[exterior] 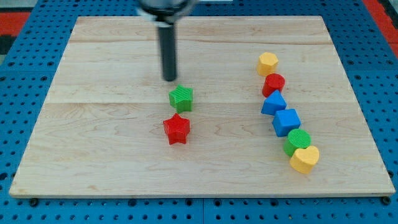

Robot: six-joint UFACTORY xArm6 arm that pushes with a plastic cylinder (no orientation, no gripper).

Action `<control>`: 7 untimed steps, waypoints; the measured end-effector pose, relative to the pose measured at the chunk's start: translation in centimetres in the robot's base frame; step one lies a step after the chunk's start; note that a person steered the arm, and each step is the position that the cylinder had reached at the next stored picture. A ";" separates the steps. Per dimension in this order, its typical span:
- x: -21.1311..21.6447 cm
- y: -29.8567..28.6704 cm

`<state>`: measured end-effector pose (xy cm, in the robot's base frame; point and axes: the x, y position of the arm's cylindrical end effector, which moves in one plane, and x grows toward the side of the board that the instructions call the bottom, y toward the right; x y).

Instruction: Slide the red star and green star slightly up

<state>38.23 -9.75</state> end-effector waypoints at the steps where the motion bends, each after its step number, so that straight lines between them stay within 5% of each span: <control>1: 2.5 -5.8; 3: 16.9 -3.4; 6: 17.2 6.7; 7: 13.3 5.5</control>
<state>51.50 -4.28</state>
